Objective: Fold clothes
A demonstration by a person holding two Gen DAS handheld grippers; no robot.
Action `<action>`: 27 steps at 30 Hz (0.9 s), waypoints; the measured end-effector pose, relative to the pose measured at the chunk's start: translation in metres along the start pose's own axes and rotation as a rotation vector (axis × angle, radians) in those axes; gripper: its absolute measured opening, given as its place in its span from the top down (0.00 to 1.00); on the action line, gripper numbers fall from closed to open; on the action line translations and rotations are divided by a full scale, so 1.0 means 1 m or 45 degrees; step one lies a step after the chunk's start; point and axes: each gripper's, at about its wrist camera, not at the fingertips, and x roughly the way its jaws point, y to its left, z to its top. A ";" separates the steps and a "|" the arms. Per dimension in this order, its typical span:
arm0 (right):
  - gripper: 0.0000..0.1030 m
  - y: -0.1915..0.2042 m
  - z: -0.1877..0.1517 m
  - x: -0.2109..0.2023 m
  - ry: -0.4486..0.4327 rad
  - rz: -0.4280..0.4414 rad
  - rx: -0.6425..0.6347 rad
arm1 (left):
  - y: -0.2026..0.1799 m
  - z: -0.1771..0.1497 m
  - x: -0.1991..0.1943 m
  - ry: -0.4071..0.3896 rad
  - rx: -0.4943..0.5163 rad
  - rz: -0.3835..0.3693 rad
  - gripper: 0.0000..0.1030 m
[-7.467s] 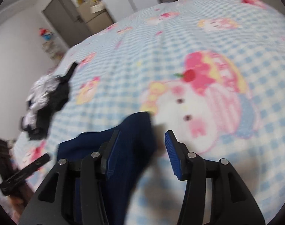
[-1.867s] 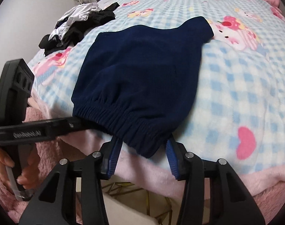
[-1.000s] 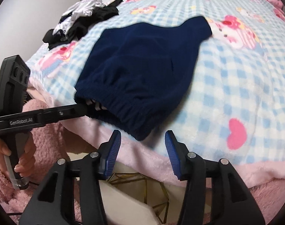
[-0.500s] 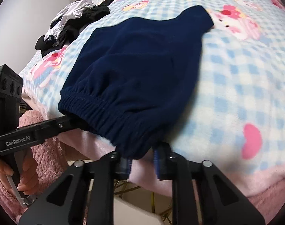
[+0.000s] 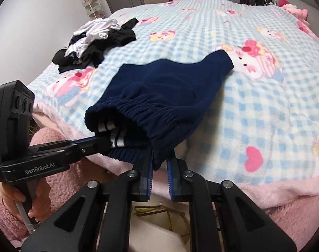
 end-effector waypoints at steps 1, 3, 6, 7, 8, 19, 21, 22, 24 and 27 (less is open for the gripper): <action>0.90 0.002 0.000 -0.002 -0.003 0.000 -0.005 | -0.002 -0.001 -0.001 0.008 0.004 -0.006 0.83; 0.90 0.003 -0.001 -0.004 -0.002 0.006 -0.006 | -0.002 0.000 -0.002 0.010 -0.009 -0.016 0.83; 0.90 -0.001 0.007 -0.003 -0.006 0.034 0.011 | 0.007 0.006 -0.003 0.013 -0.060 -0.081 0.83; 0.88 -0.004 0.012 -0.003 -0.011 0.050 0.023 | 0.011 0.012 -0.005 0.011 -0.081 -0.109 0.83; 0.87 -0.008 0.017 -0.004 -0.017 0.073 0.033 | 0.010 0.019 -0.004 0.005 -0.087 -0.119 0.83; 0.78 -0.016 0.102 0.023 -0.129 0.058 0.002 | 0.027 0.114 0.034 -0.070 -0.114 -0.109 0.79; 0.77 -0.024 0.113 0.037 -0.139 0.018 0.034 | 0.041 0.123 0.050 -0.064 -0.163 -0.110 0.72; 0.76 -0.030 0.116 0.043 -0.151 0.012 0.061 | 0.045 0.129 0.060 -0.063 -0.188 -0.122 0.71; 0.71 -0.040 0.119 0.050 -0.154 0.007 0.122 | 0.054 0.132 0.074 -0.057 -0.240 -0.175 0.62; 0.67 -0.047 0.113 0.048 -0.170 0.028 0.145 | 0.062 0.129 0.079 -0.052 -0.270 -0.263 0.50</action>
